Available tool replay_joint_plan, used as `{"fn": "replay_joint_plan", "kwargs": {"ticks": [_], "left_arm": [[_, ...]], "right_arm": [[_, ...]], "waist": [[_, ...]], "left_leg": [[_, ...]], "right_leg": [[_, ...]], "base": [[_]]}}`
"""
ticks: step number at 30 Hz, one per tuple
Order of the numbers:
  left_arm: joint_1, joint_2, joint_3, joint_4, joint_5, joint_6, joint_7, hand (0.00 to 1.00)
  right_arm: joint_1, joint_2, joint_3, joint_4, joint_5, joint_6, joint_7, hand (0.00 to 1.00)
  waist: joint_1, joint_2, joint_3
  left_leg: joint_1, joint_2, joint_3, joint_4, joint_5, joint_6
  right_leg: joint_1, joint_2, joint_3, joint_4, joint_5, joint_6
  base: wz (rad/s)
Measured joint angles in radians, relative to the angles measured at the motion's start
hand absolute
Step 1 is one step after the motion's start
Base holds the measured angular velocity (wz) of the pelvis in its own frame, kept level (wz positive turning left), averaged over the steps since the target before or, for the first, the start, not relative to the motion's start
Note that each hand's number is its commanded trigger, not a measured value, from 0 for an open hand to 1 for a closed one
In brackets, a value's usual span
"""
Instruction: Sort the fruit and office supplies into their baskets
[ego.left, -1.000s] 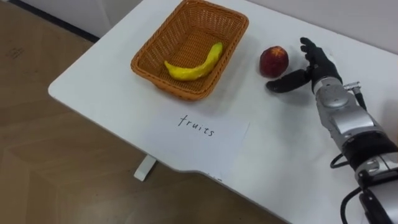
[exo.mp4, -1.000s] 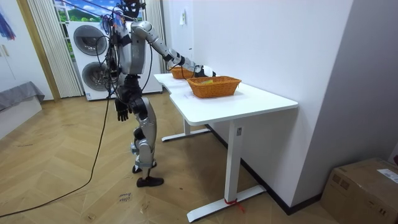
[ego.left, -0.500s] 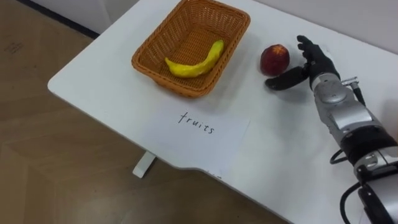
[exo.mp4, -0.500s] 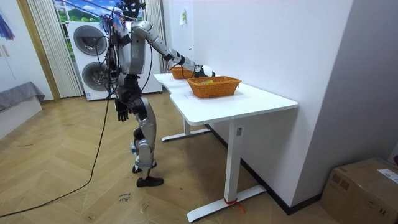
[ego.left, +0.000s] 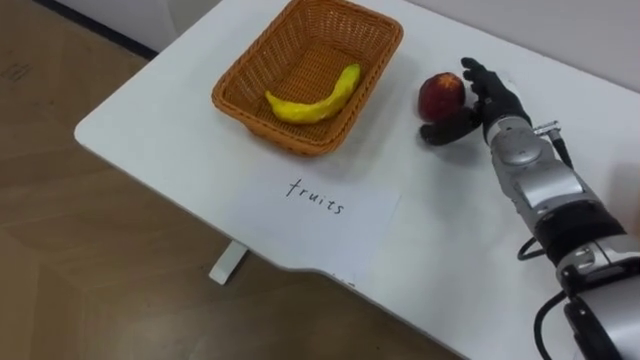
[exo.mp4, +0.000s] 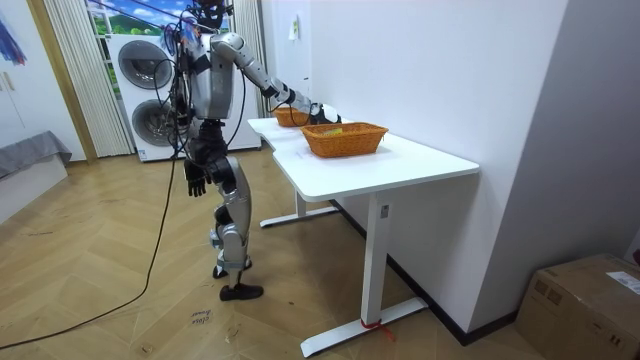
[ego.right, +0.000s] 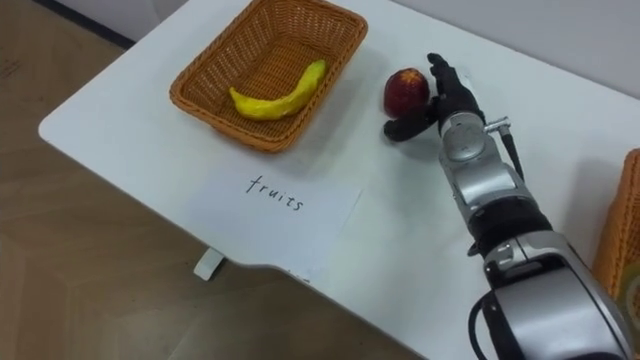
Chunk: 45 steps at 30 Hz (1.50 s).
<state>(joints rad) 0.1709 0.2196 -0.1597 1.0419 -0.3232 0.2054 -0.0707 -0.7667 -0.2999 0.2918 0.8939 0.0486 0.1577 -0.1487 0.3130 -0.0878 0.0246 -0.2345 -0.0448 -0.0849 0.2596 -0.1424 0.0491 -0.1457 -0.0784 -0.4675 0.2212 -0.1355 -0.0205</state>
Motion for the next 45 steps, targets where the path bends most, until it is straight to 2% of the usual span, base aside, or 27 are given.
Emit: {"fn": "replay_joint_plan", "kwargs": {"ticks": [7,11,15,21,22,23,27,30,37,45], "left_arm": [[-0.004,0.000,0.000,0.000,0.000,-0.003,-0.001,0.00],[-0.004,0.000,0.000,0.003,0.000,-0.011,-0.011,0.00],[-0.004,-0.001,0.000,0.018,0.000,-0.016,-0.024,0.00],[-0.003,-0.003,0.000,0.021,0.003,-0.012,-0.024,0.00],[-0.004,-0.003,0.000,0.020,0.003,-0.013,-0.024,0.00],[-0.004,-0.003,0.000,0.017,0.003,-0.015,-0.024,0.00],[-0.004,-0.002,0.000,0.020,0.001,-0.015,-0.029,0.00],[-0.004,-0.001,-0.001,0.023,0.000,-0.014,-0.031,0.00],[-0.005,0.001,-0.001,0.029,0.000,-0.009,-0.043,0.00],[-0.005,0.004,0.000,0.029,0.000,-0.008,-0.046,0.00]], "right_arm": [[-0.001,0.002,0.001,-0.013,-0.020,0.000,0.013,0.00],[-0.001,0.005,0.003,-0.013,-0.043,-0.004,0.027,0.00],[-0.001,0.004,0.003,-0.013,-0.053,-0.004,0.032,0.00],[-0.002,0.001,0.001,-0.017,-0.058,-0.005,0.039,0.00],[-0.002,0.001,0.001,-0.018,-0.058,-0.005,0.040,0.18],[-0.002,0.001,0.001,-0.018,-0.058,-0.005,0.040,1.00],[-0.003,-0.003,0.001,-0.018,-0.059,-0.005,0.039,1.00],[-0.021,-0.023,0.002,-0.012,-0.057,-0.005,0.042,1.00],[-0.033,-0.025,0.012,-0.002,-0.050,-0.006,0.044,1.00],[-0.039,-0.025,0.036,-0.002,-0.044,-0.004,0.096,1.00]], "waist": [[0.023,0.003,0.0000],[0.027,0.013,0.0056],[0.039,0.021,0.0051],[0.043,0.020,0.0045],[0.043,0.020,0.0044],[0.043,0.020,0.0042],[0.043,0.018,0.0031],[0.043,0.018,0.0030],[0.043,0.010,0.0040],[0.043,-0.002,0.0041]], "left_leg": [[0.002,0.000,0.000,-0.001,0.000,0.000],[0.009,0.000,0.000,-0.001,0.000,0.000],[0.010,0.000,0.000,-0.001,0.000,0.000],[0.004,0.000,0.000,-0.001,0.000,0.000],[0.004,0.000,0.000,-0.001,0.000,0.000],[0.003,-0.001,0.000,-0.001,0.000,0.000],[0.003,0.000,0.000,0.000,0.000,0.000],[0.003,0.000,0.000,-0.001,0.000,0.000],[0.003,0.000,0.000,-0.001,0.000,0.000],[0.000,-0.001,-0.001,-0.001,-0.001,0.001]], "right_leg": [[-0.001,-0.003,0.000,0.000,0.000,0.000],[0.007,0.000,0.000,-0.001,0.000,0.000],[0.007,-0.005,0.000,0.000,0.000,-0.001],[0.003,-0.006,-0.001,0.001,0.000,0.000],[0.003,-0.007,-0.001,0.001,0.000,0.000],[0.002,-0.007,-0.001,0.001,0.000,-0.001],[0.002,-0.007,0.000,0.001,0.000,-0.001],[0.002,-0.007,0.000,0.001,0.000,-0.001],[0.002,-0.007,-0.002,0.001,0.000,0.000],[0.000,-0.008,-0.004,0.001,0.000,0.000]], "base": [[0.00],[0.00],[0.00],[0.00],[0.00],[0.00],[0.00],[0.00],[0.00],[0.00]]}}
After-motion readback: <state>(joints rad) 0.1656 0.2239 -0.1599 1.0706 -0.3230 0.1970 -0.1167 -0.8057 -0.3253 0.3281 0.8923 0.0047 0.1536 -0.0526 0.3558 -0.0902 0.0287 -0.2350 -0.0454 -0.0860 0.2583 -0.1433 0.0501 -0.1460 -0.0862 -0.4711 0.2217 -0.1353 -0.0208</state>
